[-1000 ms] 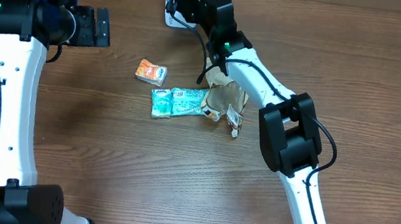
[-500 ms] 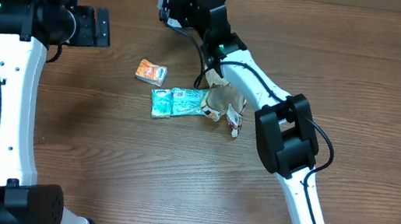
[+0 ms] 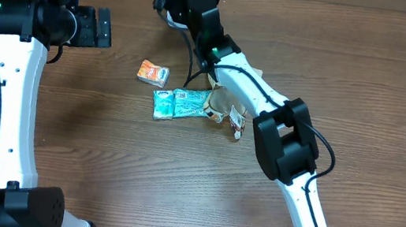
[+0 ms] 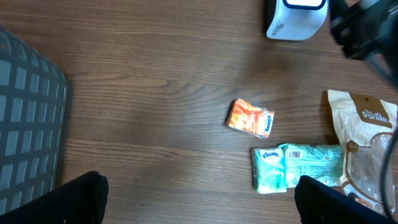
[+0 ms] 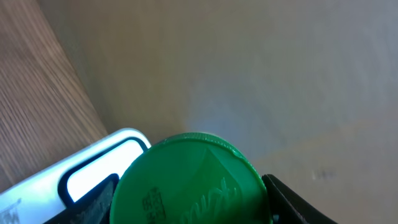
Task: Scan the item barcode
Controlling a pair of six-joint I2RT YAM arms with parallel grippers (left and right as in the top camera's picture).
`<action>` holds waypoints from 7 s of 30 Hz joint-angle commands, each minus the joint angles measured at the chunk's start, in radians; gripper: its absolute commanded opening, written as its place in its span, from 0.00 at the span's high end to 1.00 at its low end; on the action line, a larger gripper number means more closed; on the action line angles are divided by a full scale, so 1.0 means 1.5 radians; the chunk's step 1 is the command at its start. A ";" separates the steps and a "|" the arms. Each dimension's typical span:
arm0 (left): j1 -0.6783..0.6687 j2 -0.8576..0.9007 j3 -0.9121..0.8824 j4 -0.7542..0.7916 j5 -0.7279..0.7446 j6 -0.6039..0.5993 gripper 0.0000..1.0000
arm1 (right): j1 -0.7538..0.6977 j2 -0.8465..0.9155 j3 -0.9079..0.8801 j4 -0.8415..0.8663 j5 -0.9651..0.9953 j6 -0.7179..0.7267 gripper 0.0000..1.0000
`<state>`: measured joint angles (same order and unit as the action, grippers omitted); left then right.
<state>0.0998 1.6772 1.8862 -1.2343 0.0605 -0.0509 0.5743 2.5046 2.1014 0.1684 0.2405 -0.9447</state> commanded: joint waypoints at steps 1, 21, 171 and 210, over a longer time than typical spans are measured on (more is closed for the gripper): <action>-0.001 -0.010 0.013 0.001 0.005 0.009 0.00 | -0.003 -0.147 0.013 -0.058 0.085 0.169 0.74; -0.001 -0.010 0.013 0.001 0.005 0.009 0.01 | -0.336 -0.444 -0.051 -0.949 -0.167 0.772 0.69; -0.249 0.144 -0.014 0.154 0.055 -0.038 0.53 | -0.177 -0.166 -0.303 -0.444 -0.161 1.229 0.26; -0.251 0.154 -0.297 0.364 0.370 -0.207 0.90 | -0.267 -0.270 -0.359 -0.715 -0.554 0.584 0.96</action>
<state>-0.2687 1.8931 1.5562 -0.8070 0.4751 -0.2165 0.1719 2.1246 1.5871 -0.9176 -0.5797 -0.0856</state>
